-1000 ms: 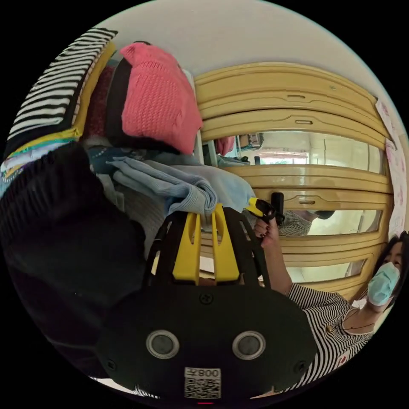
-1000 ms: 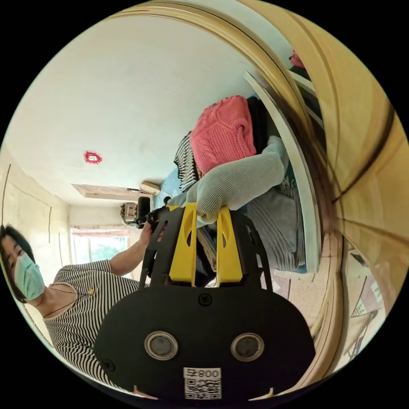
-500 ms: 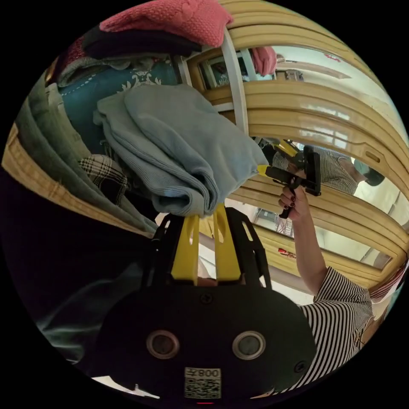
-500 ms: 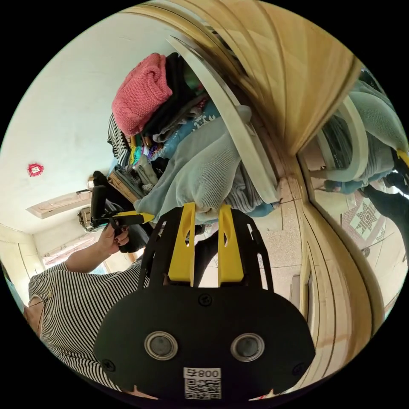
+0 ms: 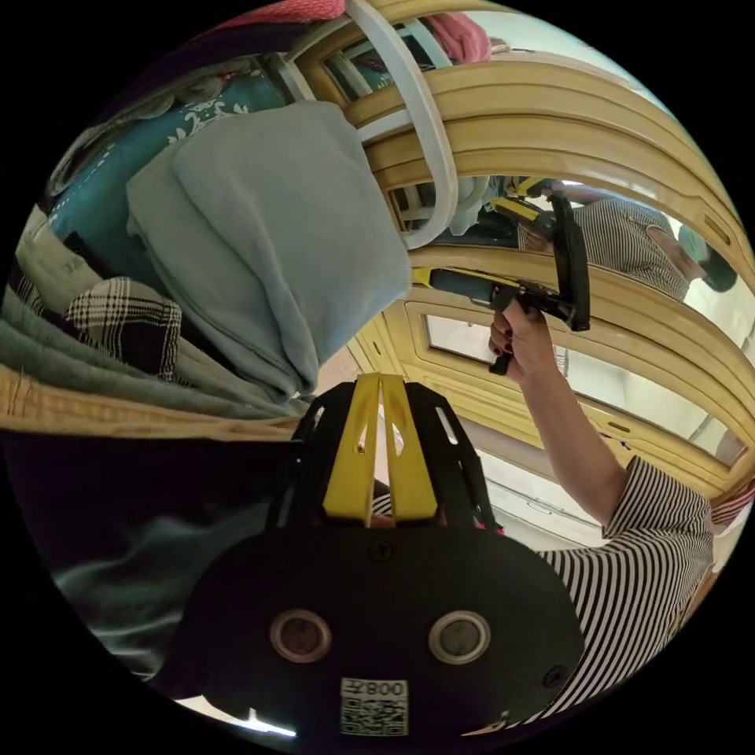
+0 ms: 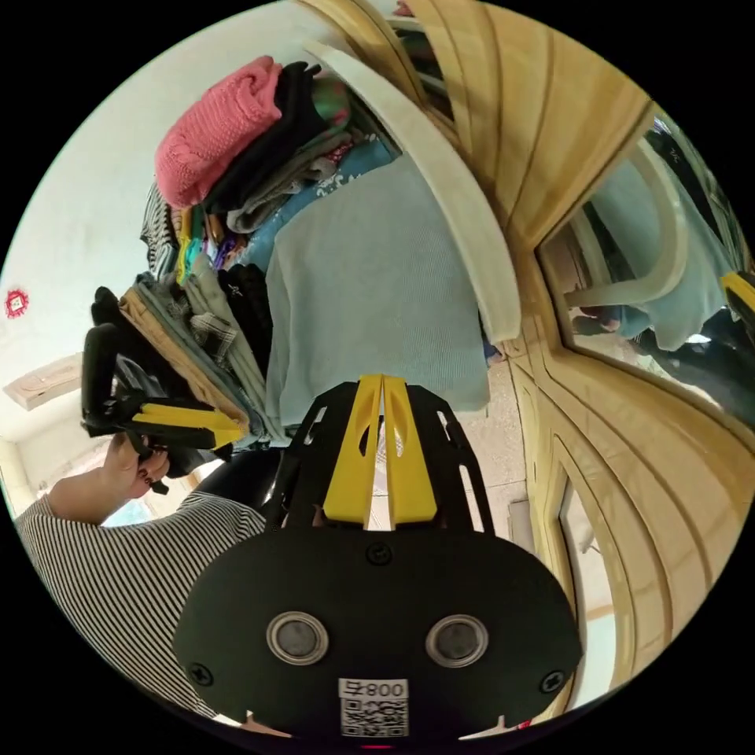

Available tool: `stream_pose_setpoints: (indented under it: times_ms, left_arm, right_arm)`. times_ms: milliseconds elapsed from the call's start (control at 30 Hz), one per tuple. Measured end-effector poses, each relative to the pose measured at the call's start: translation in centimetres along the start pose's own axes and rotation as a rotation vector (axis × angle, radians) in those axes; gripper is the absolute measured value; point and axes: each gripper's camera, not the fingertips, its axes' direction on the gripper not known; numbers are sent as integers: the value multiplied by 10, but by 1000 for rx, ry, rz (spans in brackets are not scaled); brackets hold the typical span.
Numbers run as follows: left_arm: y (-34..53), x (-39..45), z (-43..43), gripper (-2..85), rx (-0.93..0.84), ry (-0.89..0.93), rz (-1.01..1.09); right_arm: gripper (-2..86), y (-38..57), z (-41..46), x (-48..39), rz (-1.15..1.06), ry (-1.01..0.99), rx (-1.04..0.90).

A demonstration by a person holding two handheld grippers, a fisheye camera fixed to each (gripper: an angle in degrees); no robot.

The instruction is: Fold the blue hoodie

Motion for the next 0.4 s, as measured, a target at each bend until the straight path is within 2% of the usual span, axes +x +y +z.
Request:
stream_pose_setpoints:
  times_ms: [67, 167, 267, 400]
  left_arm:
    - [-9, -3, 11, 3, -48, -101, -18]
    - [-6, -5, 15, 2, -78, -173, -36]
    - [13, 3, -6, 3, 17, -17, 0]
    - [41, 15, -48, 8, 166, 60, 88]
  right_arm:
    - [1, -18, 34, 3, 22, 66, -84]
    - [1, -31, 62, 16, 98, 61, -151]
    - [2, -28, 43, 6, 37, 71, -110]
    - [7, -22, -4, -29, -89, -9, 49]
